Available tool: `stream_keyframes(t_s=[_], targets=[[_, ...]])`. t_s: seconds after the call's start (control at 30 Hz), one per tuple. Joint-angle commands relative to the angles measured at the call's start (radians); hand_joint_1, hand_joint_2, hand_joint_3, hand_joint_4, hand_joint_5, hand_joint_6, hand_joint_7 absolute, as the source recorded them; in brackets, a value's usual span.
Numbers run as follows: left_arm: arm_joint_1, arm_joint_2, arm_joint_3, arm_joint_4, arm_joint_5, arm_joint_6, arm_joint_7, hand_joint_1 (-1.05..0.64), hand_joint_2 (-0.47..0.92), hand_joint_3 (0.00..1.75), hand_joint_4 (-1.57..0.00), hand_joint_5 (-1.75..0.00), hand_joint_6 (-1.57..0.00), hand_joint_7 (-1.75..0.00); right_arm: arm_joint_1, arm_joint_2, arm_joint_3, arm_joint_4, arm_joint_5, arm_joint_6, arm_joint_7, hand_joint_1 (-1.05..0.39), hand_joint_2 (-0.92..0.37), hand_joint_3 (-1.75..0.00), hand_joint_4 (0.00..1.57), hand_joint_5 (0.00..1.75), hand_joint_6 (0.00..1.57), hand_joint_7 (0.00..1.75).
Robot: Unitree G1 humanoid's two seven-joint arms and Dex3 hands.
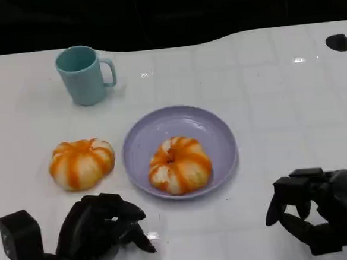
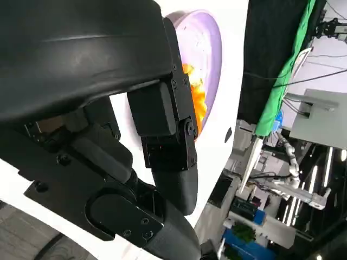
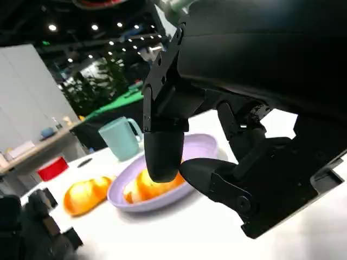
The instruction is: Grasp the bread from the table and place it into the plate.
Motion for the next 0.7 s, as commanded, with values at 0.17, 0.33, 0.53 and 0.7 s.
stream_keyframes(t_s=[0.17,0.33,0.53,0.7], targets=[[-0.001,0.016,0.006,-0.007,-0.002,0.003,0.001,-1.05,0.71,0.0,-1.57,-0.59,-1.57,-0.2,0.01,0.034,-0.022,0.077,-0.023,-0.018,-0.057,-0.12,-0.45,-1.23,0.84,1.75,0.76,1.41],[-0.003,0.022,0.008,-0.008,-0.004,0.01,-0.002,-1.05,0.71,0.0,-1.57,-0.59,-1.57,-0.2,-0.005,0.044,-0.019,0.108,-0.043,-0.022,-0.088,-0.12,-0.46,-1.22,0.83,1.75,0.72,1.48],[-0.013,0.031,0.011,0.014,0.002,-0.008,-0.007,-1.05,0.72,0.0,-1.57,-0.6,-1.57,-0.21,-0.041,0.053,-0.017,0.17,-0.058,-0.052,-0.129,-0.12,-0.46,-1.19,0.83,1.75,0.69,1.51],[-0.021,0.035,0.014,0.029,0.001,-0.015,-0.009,-1.05,0.72,0.01,-1.57,-0.58,-1.57,-0.2,-0.059,0.055,-0.015,0.197,-0.072,-0.063,-0.153,-0.12,-0.45,-1.2,0.83,1.75,0.7,1.47]])
